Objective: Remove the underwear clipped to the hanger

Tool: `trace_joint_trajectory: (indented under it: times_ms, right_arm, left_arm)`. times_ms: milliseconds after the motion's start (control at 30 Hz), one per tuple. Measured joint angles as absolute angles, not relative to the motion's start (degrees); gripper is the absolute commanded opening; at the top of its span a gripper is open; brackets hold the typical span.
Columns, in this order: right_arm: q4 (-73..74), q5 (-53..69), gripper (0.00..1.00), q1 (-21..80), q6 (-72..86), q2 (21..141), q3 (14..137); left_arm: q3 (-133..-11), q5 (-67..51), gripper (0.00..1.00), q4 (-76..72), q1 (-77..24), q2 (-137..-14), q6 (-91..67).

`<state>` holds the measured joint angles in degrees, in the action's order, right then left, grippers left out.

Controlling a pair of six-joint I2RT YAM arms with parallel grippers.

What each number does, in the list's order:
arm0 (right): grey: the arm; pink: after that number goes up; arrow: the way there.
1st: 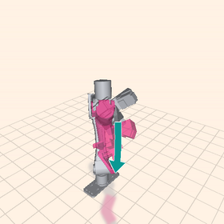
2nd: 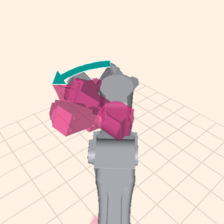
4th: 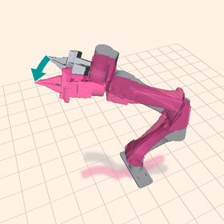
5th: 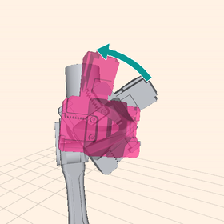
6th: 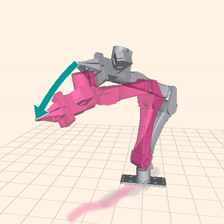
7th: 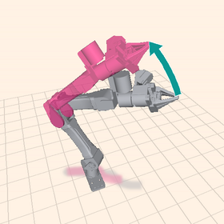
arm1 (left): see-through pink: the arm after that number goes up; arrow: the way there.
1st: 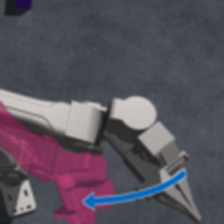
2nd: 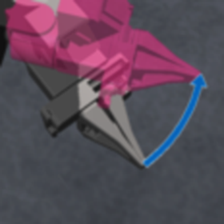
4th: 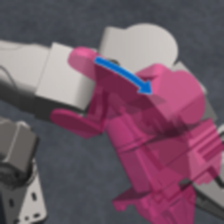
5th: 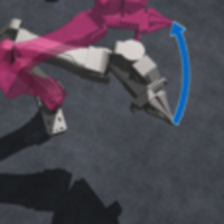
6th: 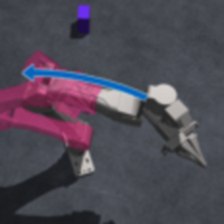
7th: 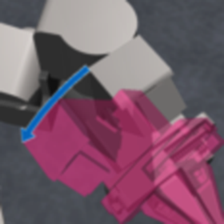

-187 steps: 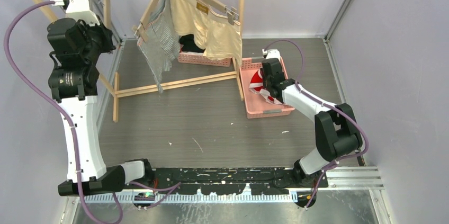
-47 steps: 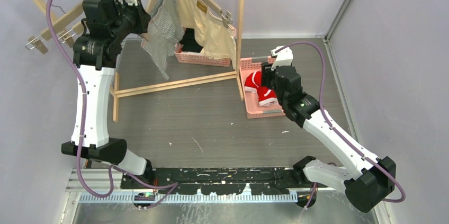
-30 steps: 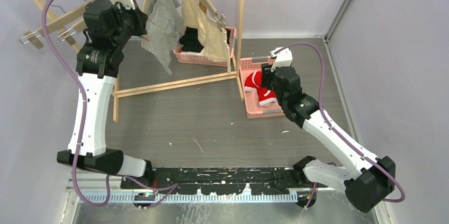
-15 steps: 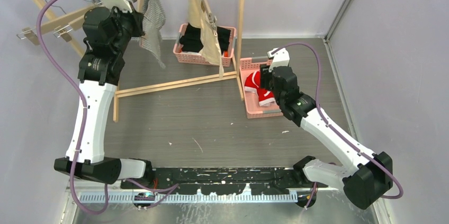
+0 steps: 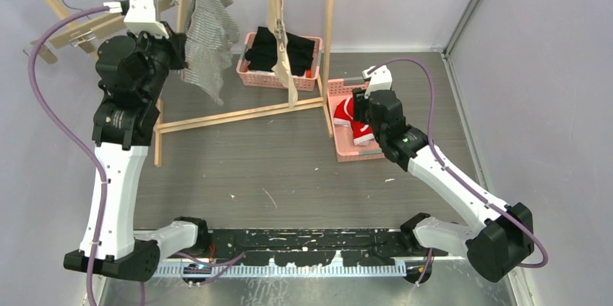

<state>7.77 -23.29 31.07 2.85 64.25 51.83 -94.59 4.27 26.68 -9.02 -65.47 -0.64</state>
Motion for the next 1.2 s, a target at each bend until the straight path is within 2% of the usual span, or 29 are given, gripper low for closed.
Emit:
trace_joint_trajectory:
  times_ms: [333, 633, 867, 1200]
  right_arm:
    - [7.7, -23.4, 0.59, 31.1, 2.9, 64.2, 51.8]
    - [7.4, -21.0, 0.7, 31.0, 3.1, 66.6, 52.5]
    - [8.1, -11.1, 0.75, 28.8, 3.1, 71.4, 57.5]
    - [8.3, 8.2, 0.76, 22.0, 5.0, 69.3, 60.4]
  left_arm:
    - [-83.2, 0.9, 0.0, 37.1, -9.0, -58.4, -3.5]
    - [-76.2, -10.5, 0.0, 48.6, -9.0, -49.3, -6.0]
    - [-68.6, -18.9, 0.0, 55.3, -9.0, -43.8, -8.0]
    - [-64.7, -38.4, 0.0, 55.7, -9.1, -44.3, -7.4]
